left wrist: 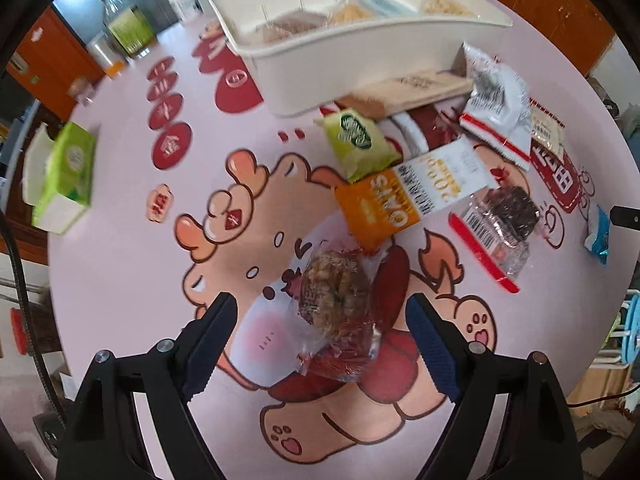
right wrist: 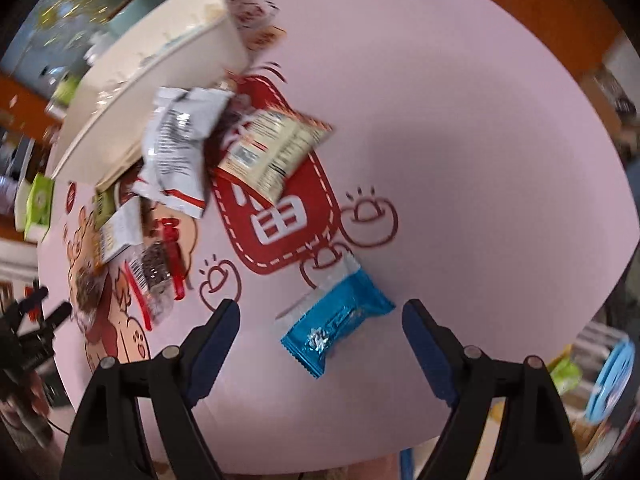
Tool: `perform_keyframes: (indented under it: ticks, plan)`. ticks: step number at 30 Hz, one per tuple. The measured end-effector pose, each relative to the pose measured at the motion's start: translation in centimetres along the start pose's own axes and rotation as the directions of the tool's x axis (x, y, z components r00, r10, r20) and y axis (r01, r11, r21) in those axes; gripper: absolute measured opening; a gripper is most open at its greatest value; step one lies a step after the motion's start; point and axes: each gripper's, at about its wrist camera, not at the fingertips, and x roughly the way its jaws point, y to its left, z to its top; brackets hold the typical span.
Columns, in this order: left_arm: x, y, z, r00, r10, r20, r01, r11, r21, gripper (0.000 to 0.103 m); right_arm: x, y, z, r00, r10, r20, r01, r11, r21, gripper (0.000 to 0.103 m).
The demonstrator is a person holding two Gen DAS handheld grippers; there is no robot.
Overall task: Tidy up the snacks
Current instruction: 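Grasp the clear bag of nut clusters with the left tool while the right tool grasps the blue foil snack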
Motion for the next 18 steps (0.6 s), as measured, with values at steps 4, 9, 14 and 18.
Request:
perform_keyframes:
  ticks: [4, 9, 14, 18]
  plan:
    - [1.5, -0.1, 0.3, 0.999, -0.029, -0.02, 0.029, 0.999, 0.029, 0.085, 0.8, -0.3, -0.3, 1.0, -0.008, -0.006, 0.008, 0.997, 0.079, 0.084]
    - [3.0, -0.5, 0.9, 0.998, -0.048, -0.048, 0.051, 0.996, 0.071, 0.085, 1.9, -0.7, -0.8, 1.0, -0.025, -0.018, 0.028, 0.989, 0.147, 0.081]
    - [4.3, -0.6, 1.1, 0.996, -0.061, -0.068, 0.066, 0.995, 0.08, 0.083, 3.2, -0.6, -1.4, 0.998, -0.033, -0.061, 0.043, 0.986, 0.163, 0.064]
    - [5.1, -0.1, 1.3, 0.994, -0.072, -0.086, 0.078, 0.995, 0.063, 0.066, 3.7, 0.1, -2.2, 0.996, -0.066, -0.06, 0.073, 0.988, 0.136, 0.058]
